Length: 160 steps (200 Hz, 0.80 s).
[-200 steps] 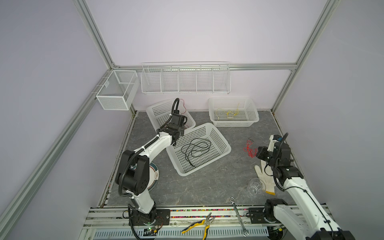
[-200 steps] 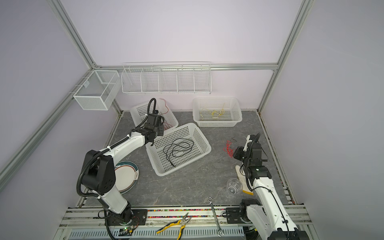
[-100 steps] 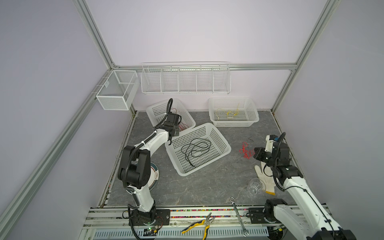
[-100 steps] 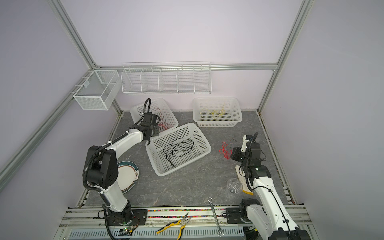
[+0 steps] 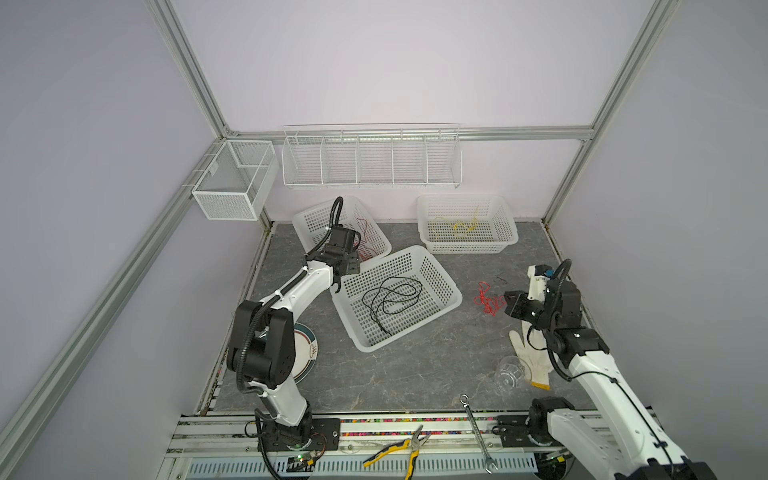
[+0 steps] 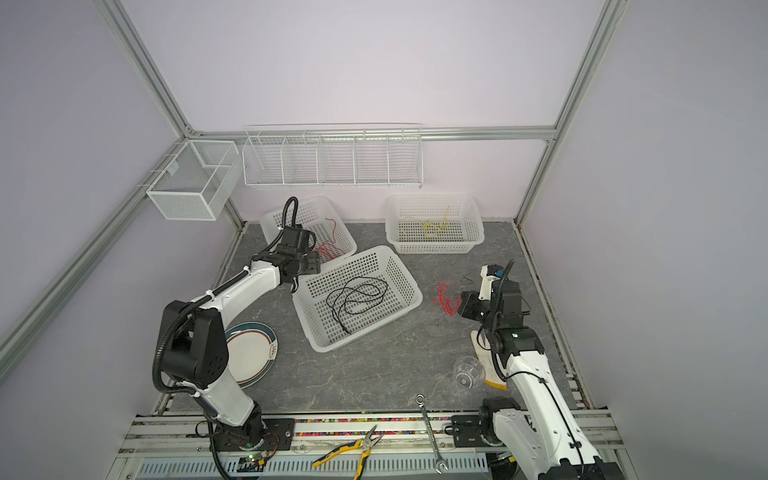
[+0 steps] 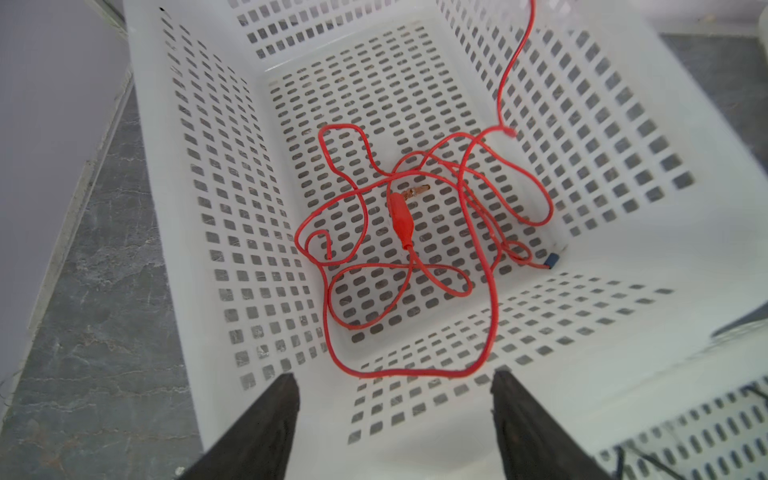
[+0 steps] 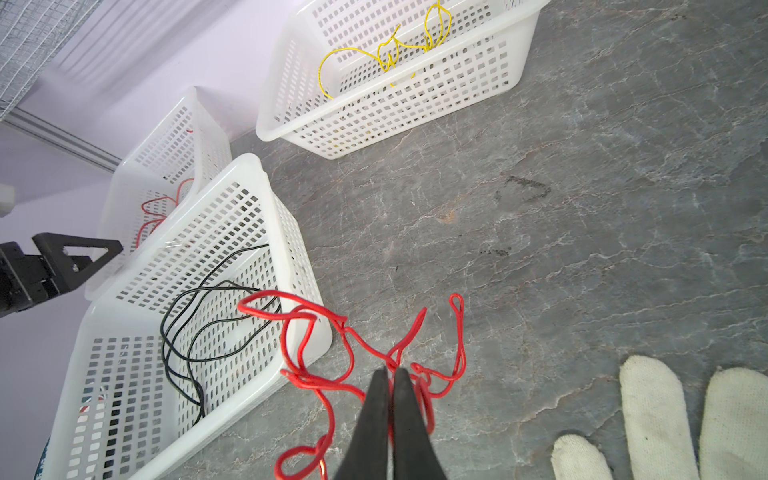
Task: Untangle the cables
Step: 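Open the left gripper to drop the red cable into the farthest basket, then move the left gripper back and grasp the red cable below the right gripper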
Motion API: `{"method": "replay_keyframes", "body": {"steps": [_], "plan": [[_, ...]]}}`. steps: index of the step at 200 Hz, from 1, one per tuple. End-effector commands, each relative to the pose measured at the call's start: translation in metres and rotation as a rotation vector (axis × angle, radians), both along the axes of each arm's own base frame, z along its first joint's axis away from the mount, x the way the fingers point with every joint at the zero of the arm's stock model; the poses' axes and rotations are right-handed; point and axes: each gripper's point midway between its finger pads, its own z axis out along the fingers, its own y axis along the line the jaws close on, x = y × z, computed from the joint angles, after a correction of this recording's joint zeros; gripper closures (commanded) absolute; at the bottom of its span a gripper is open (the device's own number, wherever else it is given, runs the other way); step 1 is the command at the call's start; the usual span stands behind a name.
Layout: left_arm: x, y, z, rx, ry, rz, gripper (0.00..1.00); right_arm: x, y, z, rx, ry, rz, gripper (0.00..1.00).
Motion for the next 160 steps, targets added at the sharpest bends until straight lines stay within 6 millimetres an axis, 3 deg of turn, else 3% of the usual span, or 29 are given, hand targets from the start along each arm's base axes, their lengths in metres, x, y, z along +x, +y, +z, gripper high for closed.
{"method": "replay_keyframes", "body": {"steps": [1, 44, 71, 91, 128, 160], "plan": [[-0.007, -0.006, 0.024, -0.050, -0.057, -0.035, 0.01, -0.001, 0.008, 0.018, -0.007, -0.044, 0.051, 0.94], [-0.022, -0.024, 0.054, -0.142, -0.139, -0.153, 0.01, -0.002, 0.012, 0.017, -0.004, -0.042, 0.073, 0.94], [-0.042, -0.051, 0.070, -0.261, -0.184, -0.270, 0.01, -0.004, 0.021, 0.019, 0.017, -0.054, 0.117, 0.94], [-0.065, -0.088, 0.080, -0.324, -0.216, -0.416, 0.02, -0.006, 0.028, 0.023, 0.033, -0.070, 0.160, 0.94], [-0.131, -0.177, 0.096, -0.415, -0.266, -0.771, 0.05, -0.010, 0.041, 0.026, 0.063, -0.094, 0.240, 0.94], [-0.176, -0.229, 0.099, -0.402, -0.285, -0.980, 0.07, -0.016, 0.055, 0.030, 0.105, -0.104, 0.321, 0.94]]}}
